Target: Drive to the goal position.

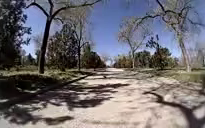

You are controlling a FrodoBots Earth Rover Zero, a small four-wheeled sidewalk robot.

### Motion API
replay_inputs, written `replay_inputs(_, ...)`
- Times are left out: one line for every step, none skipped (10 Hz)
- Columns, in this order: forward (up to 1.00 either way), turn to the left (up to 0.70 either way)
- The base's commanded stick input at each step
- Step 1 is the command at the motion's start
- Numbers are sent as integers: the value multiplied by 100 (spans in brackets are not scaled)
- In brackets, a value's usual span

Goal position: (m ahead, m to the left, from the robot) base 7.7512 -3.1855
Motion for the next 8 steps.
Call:
replay_inputs(0,0)
replay_inputs(0,0)
replay_inputs(0,0)
replay_inputs(63,0)
replay_inputs(85,0)
replay_inputs(85,0)
replay_inputs(85,0)
replay_inputs(85,0)
